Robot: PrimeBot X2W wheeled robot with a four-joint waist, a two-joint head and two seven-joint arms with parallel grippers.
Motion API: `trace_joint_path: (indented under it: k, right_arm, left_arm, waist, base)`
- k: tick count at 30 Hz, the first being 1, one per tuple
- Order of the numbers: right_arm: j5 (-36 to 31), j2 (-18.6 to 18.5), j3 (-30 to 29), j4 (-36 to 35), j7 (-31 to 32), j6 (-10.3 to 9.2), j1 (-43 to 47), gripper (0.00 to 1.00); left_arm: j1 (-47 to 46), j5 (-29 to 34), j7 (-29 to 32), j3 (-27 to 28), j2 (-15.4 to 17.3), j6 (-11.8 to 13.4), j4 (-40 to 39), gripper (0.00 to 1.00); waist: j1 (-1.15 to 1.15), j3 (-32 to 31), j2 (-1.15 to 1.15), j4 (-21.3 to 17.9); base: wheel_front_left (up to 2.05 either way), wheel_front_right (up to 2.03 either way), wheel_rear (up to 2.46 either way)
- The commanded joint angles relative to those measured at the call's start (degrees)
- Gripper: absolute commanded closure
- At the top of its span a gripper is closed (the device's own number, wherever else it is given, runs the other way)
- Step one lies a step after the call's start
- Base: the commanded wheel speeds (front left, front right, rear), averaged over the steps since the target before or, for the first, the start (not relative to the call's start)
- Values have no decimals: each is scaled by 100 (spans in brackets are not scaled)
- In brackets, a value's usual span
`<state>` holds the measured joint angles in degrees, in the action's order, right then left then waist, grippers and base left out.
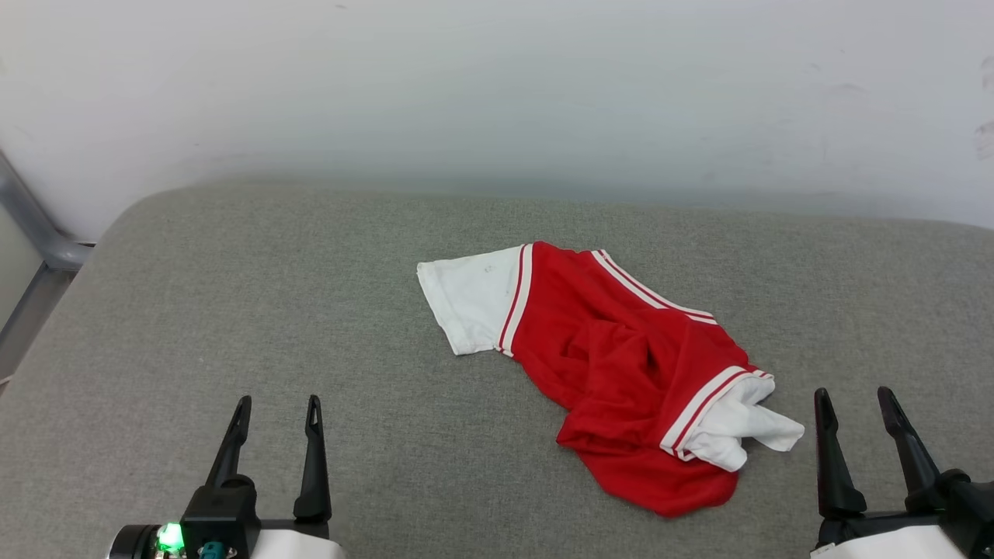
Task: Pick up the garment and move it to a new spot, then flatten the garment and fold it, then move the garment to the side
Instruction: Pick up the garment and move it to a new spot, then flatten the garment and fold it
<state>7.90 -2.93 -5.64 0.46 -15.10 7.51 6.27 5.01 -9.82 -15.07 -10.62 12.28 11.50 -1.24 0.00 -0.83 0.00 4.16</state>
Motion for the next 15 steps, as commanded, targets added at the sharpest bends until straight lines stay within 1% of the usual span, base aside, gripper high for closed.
trace_joint_path:
  k: [1,5,6,9,15]
  right_arm:
    - [27,10,-4,12,-11,-4,83,0]
    - [67,10,10,10,-11,-4,91,0]
    - [98,10,9,3,-11,-4,100,0]
    - [158,10,-7,3,-10,-4,120,0]
    - [192,10,-13,1,-11,-4,162,0]
  left_arm:
    - [57,59,-15,50,-43,-45,23,0]
    - [130,216,-15,230,-217,-269,109,0]
    - [151,284,-15,309,-304,-373,152,0]
    - [189,393,-15,429,-386,-493,215,0]
    - [230,561,-15,604,-507,-657,280,0]
  waist:
    - [0,-15,0,-4]
    - [0,-52,0,-26]
    - [0,-70,0,-35]
    - [0,-96,0,-47]
    - [0,-119,0,-58]
  base:
    - [0,0,0]
    - [0,0,0]
    - [0,0,0]
    - [0,0,0]
    - [0,0,0]
